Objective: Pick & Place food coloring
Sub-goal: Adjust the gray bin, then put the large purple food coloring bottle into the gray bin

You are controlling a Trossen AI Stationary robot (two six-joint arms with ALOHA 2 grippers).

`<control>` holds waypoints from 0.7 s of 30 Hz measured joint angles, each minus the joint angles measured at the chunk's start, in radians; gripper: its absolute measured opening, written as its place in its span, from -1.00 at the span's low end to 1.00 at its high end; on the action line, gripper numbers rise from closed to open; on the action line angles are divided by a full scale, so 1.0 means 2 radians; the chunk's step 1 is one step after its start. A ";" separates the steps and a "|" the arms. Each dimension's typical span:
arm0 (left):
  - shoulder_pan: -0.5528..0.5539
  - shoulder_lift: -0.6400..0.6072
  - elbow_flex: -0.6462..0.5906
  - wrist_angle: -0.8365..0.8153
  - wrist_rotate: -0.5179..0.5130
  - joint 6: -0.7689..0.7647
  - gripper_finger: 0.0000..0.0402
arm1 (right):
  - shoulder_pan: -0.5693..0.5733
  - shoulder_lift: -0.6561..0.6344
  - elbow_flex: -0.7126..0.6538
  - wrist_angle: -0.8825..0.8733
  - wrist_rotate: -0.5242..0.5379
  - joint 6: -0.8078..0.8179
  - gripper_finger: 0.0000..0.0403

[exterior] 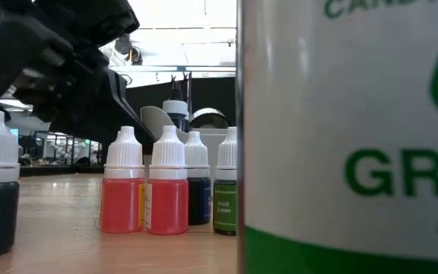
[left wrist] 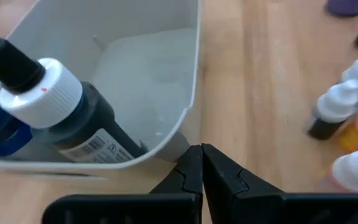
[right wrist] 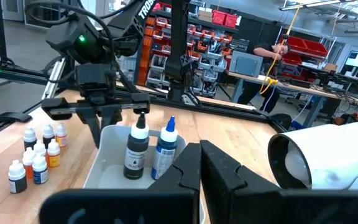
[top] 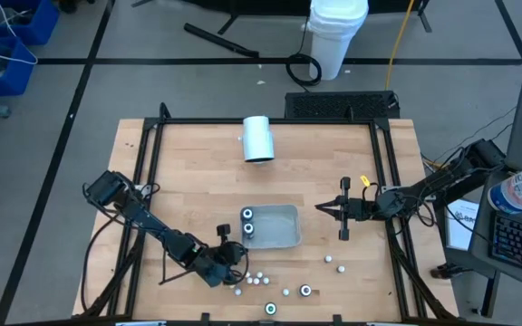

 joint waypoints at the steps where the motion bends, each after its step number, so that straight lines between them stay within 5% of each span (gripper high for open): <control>1: 0.000 0.000 0.000 -0.006 -0.002 -0.003 -0.95 | 0.000 0.000 0.000 0.000 0.000 0.000 -1.00; 12: 0.001 -0.012 -0.001 -0.006 0.010 0.008 -0.91 | 0.000 0.000 0.000 0.000 0.000 0.000 -1.00; 21: -0.058 -0.147 0.000 0.009 0.007 0.169 -0.92 | 0.000 0.000 0.000 0.000 0.000 0.000 -1.00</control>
